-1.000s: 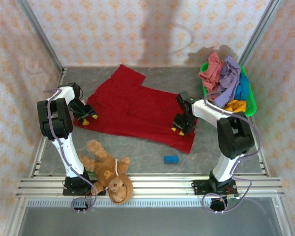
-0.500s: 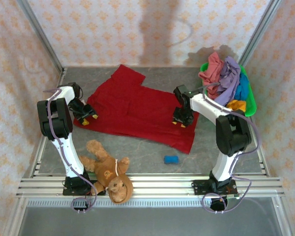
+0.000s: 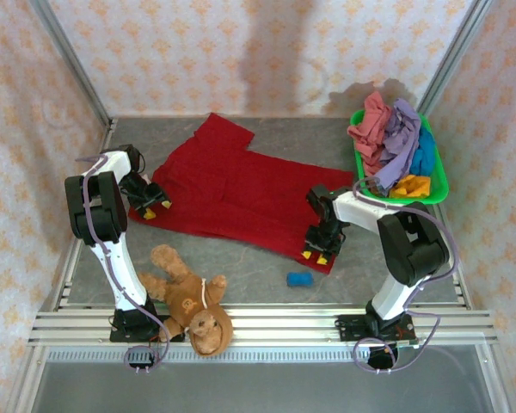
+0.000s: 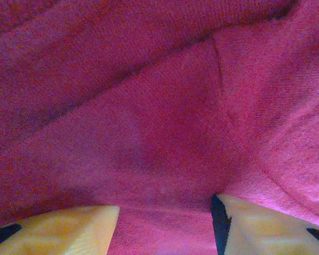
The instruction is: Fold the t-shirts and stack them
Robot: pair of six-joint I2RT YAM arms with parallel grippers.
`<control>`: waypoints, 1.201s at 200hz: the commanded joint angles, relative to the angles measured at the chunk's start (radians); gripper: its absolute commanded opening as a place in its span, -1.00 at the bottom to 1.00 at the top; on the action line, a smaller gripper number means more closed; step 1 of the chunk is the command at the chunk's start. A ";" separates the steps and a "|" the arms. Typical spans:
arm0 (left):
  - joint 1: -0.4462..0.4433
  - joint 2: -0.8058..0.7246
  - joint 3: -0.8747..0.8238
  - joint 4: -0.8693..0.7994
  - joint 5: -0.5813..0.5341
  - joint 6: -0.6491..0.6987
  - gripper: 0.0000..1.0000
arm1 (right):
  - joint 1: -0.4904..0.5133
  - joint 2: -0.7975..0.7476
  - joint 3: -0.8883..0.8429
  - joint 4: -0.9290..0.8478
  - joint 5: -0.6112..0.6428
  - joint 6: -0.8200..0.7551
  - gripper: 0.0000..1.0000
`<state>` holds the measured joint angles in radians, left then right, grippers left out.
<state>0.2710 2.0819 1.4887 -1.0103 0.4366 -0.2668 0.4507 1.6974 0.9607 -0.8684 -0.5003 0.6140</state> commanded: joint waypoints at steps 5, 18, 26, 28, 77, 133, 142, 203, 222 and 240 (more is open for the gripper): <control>0.019 0.055 -0.034 -0.017 -0.100 0.023 0.11 | -0.001 0.018 -0.036 -0.107 0.110 -0.030 -0.31; 0.019 0.061 -0.016 -0.026 -0.109 0.027 0.11 | 0.000 0.013 -0.037 -0.156 0.174 -0.041 -0.31; 0.018 0.068 -0.004 -0.035 -0.116 0.033 0.11 | -0.001 0.008 -0.027 -0.186 0.213 -0.047 -0.31; 0.019 0.069 -0.001 -0.036 -0.118 0.034 0.11 | -0.001 0.006 -0.025 -0.193 0.222 -0.048 -0.31; 0.017 0.057 0.004 -0.050 -0.093 0.037 0.12 | -0.001 -0.051 0.075 -0.229 0.219 -0.078 -0.30; -0.036 -0.059 0.024 -0.062 -0.032 0.019 0.13 | -0.001 -0.071 0.075 -0.103 0.039 -0.009 -0.29; -0.046 -0.053 0.048 -0.069 -0.032 0.015 0.13 | -0.001 -0.066 0.069 -0.087 0.046 -0.005 -0.29; -0.130 0.049 0.250 -0.107 -0.033 -0.010 0.13 | -0.008 -0.078 0.143 -0.077 0.119 0.023 -0.30; -0.146 0.087 0.311 -0.099 -0.035 -0.029 0.13 | -0.018 -0.046 0.152 -0.062 0.122 0.026 -0.30; -0.161 0.135 0.367 -0.089 -0.041 -0.042 0.13 | -0.026 -0.015 0.154 -0.031 0.140 0.029 -0.29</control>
<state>0.1234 2.1502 1.7885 -1.0809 0.4252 -0.2794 0.4389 1.6375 1.0966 -0.9279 -0.4141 0.6212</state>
